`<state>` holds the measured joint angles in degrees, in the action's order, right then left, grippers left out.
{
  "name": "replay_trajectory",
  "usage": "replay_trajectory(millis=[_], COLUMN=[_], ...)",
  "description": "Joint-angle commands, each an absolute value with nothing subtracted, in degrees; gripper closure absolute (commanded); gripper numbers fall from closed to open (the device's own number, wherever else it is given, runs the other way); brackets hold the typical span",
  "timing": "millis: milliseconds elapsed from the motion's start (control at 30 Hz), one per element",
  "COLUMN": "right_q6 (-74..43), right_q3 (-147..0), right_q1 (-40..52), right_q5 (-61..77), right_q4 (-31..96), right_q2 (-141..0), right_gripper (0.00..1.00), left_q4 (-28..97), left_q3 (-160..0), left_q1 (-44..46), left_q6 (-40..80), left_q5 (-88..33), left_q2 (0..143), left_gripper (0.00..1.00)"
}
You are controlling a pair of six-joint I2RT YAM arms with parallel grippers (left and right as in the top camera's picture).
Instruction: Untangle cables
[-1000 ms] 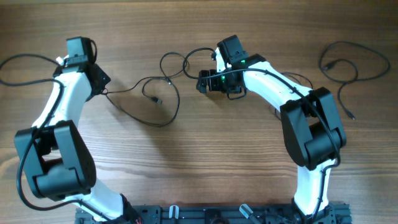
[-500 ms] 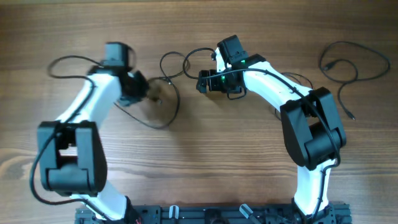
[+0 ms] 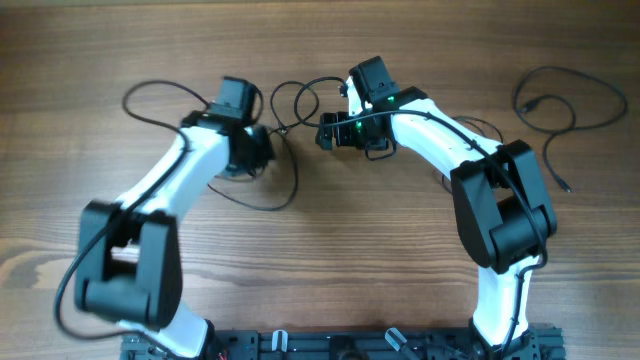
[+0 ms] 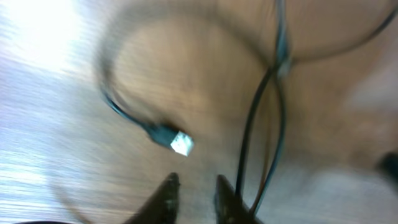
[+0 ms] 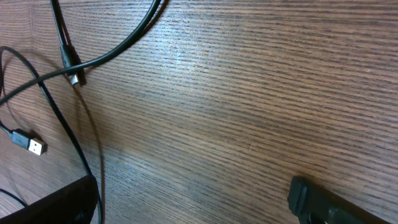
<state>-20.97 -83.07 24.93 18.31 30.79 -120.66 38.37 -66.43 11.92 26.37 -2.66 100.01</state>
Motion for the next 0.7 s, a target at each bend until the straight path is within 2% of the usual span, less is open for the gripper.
replay_trajectory(millis=[0, 67, 167, 233, 267, 300, 333, 500, 667], right_q6=[-21.0, -21.1, -21.5, -22.6, -22.6, -22.7, -23.3, -33.0, -45.1], right_q3=[-83.1, -83.1, -83.1, -83.1, -83.1, -83.1, -83.1, -83.1, -83.1], right_q1=[24.9, 24.9, 24.9, 25.0, 25.2, 25.6, 26.3, 29.7, 34.4], right_q5=[17.6, 17.6, 18.0, 21.8, 24.2, 26.5, 28.0, 27.1, 16.5], right_q4=[30.9, 30.8, 30.5, 29.3, 28.3, 26.7, 24.8, 17.0, 13.1], right_q2=[-121.7, -121.7, -121.7, -121.7, -121.8, -121.9, -122.0, -122.0, -122.0], right_gripper=[0.0, 0.0, 0.0, 0.0, 0.0, 0.0, 0.0, 0.0, 0.0], left_q4=[35.8, 34.7, 34.3, 34.3, 34.3, 34.3, 34.3, 34.8, 34.8], left_q3=[-69.1, -69.1, -69.1, -69.1, -69.1, -69.1, -69.1, -69.1, -69.1], left_q1=[7.8, 6.0, 2.6, -0.6, -2.2, -4.2, -6.2, -11.9, -14.3], left_q6=[25.7, 25.7, 25.9, 27.1, 27.8, 28.5, 29.0, 29.0, 29.0], left_q5=[2.5, 2.5, 3.3, 3.3, 3.3, 3.4, 3.3, 3.3, 3.3], left_q2=[92.9, 92.1, 92.3, 92.7, 92.8, 93.1, 93.3, 93.5, 93.5], left_gripper=[0.6, 0.48, 0.38, 0.2, 0.16, 0.05, 0.0, 0.0, 0.0])
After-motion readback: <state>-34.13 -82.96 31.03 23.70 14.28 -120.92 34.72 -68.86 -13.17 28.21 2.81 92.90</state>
